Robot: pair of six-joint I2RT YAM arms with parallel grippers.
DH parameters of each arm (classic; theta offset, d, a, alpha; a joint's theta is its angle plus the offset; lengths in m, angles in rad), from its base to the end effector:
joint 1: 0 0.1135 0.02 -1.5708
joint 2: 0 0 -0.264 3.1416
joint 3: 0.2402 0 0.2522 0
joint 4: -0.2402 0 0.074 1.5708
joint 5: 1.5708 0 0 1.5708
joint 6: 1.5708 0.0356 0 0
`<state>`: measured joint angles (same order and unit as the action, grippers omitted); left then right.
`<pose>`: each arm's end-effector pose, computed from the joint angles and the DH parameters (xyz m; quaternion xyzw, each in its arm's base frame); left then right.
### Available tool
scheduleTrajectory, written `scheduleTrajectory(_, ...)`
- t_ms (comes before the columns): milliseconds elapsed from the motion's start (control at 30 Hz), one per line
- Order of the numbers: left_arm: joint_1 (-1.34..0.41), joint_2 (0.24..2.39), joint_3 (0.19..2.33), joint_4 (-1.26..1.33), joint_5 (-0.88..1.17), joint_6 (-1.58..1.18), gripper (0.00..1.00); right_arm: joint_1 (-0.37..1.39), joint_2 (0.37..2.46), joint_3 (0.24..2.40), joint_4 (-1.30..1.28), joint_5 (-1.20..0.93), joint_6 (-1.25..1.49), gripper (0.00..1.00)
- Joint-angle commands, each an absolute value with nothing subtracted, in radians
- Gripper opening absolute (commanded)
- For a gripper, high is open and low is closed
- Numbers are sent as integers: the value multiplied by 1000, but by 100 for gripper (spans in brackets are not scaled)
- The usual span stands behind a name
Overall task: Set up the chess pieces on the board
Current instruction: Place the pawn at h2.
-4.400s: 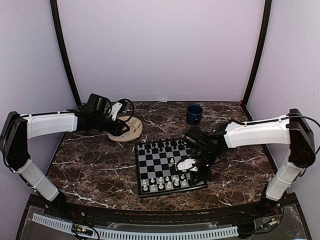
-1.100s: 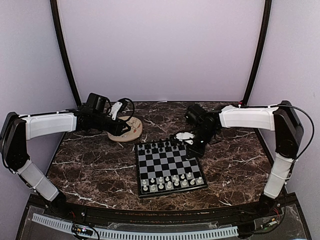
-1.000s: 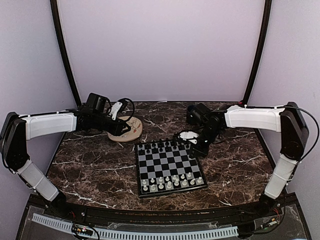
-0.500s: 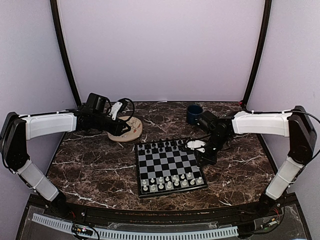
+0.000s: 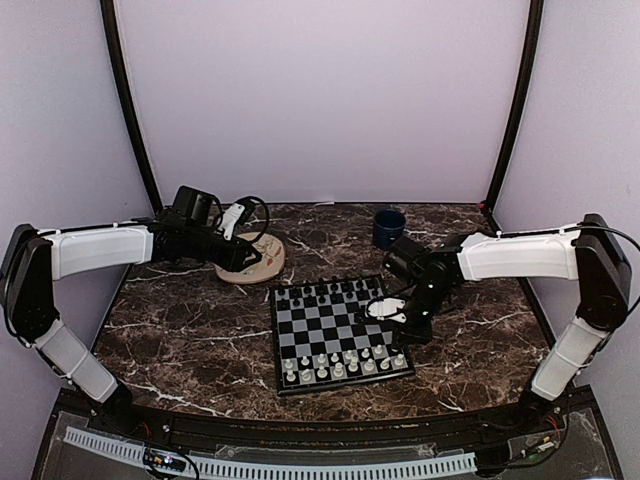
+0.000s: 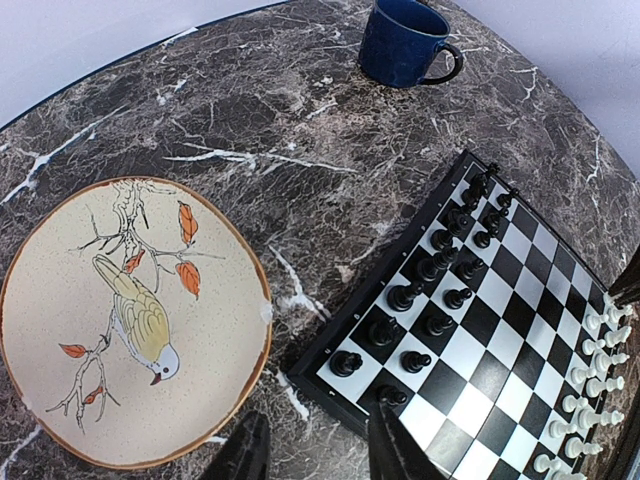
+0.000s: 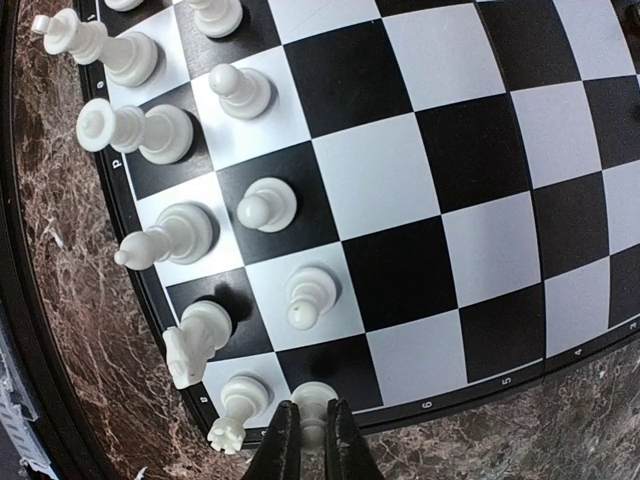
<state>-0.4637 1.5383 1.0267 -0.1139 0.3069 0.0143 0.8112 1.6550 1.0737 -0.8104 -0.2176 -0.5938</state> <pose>0.3010 -0.1625 0.2466 0.2759 0.8384 -0.2329 0.4083 0.2005 0.2223 0.1852 -0.6471 0.7494 0.1172 0.0766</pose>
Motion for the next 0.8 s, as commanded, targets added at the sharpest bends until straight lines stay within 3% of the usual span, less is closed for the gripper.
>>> scheduleTrajectory(0, -465, 1506, 1048, -122, 318, 10, 36, 817, 1665, 1071, -798, -208, -597, 9)
scheduleTrajectory(233, -465, 1505, 1049, -122, 319, 11, 36, 822, 1681, 1073, -788, -213, -594, 11)
scheduleTrajectory(767, -465, 1514, 1046, -120, 311, 11, 36, 802, 1626, 1118, -820, -213, -577, 27)
